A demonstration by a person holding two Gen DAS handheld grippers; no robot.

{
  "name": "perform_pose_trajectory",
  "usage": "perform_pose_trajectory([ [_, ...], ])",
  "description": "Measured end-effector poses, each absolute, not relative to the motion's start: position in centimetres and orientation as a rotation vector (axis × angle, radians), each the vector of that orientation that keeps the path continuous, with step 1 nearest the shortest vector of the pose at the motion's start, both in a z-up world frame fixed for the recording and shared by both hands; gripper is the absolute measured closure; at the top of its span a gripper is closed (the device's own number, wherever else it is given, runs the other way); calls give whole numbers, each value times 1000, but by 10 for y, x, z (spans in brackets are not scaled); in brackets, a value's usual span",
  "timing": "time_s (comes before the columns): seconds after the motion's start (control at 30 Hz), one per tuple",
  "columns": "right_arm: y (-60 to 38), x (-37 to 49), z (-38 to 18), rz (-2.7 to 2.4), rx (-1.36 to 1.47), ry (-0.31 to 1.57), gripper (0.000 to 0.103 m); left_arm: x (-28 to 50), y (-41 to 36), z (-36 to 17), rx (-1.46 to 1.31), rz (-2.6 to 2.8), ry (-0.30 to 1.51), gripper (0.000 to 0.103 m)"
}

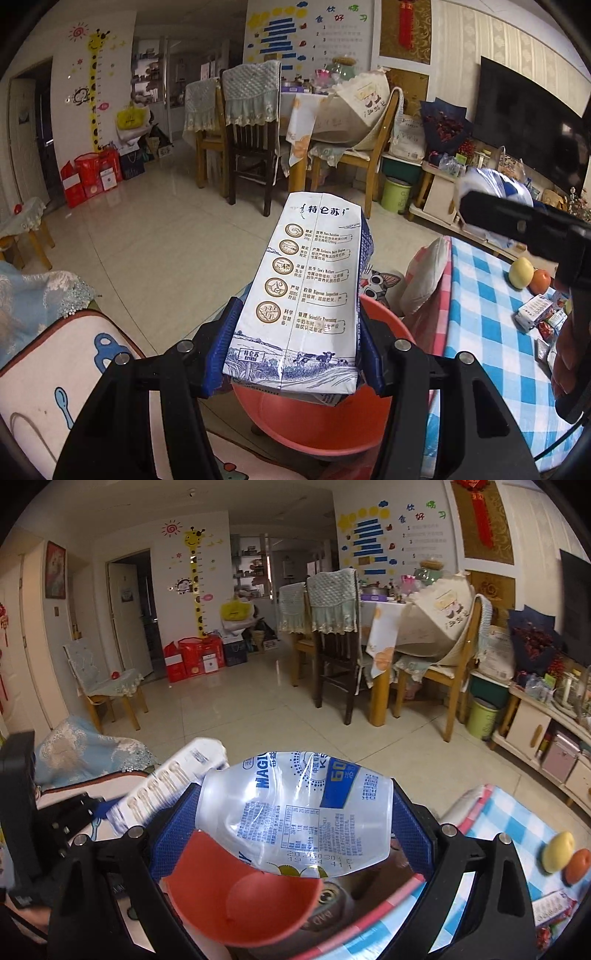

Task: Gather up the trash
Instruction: 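Carry the carton in the left gripper and bottle in the right gripper over the pink bucket, then open the left gripper dropping the carton while the right gripper drops the bottle into the bucket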

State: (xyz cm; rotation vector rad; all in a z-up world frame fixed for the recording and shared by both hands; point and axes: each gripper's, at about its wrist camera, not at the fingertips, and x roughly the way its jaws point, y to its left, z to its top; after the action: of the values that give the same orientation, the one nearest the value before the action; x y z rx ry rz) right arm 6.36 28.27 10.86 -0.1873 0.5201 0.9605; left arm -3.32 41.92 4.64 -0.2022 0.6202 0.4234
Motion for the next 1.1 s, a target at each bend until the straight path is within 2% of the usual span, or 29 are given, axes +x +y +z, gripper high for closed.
perform_pose_trajectory([
  [0.5,307,83,66,980,-205,600,8,-12,429,1,-233,404,691,44],
  [1.1,310,105,44,985,-178,675,7,1,433,-22,-280,376,747,43],
])
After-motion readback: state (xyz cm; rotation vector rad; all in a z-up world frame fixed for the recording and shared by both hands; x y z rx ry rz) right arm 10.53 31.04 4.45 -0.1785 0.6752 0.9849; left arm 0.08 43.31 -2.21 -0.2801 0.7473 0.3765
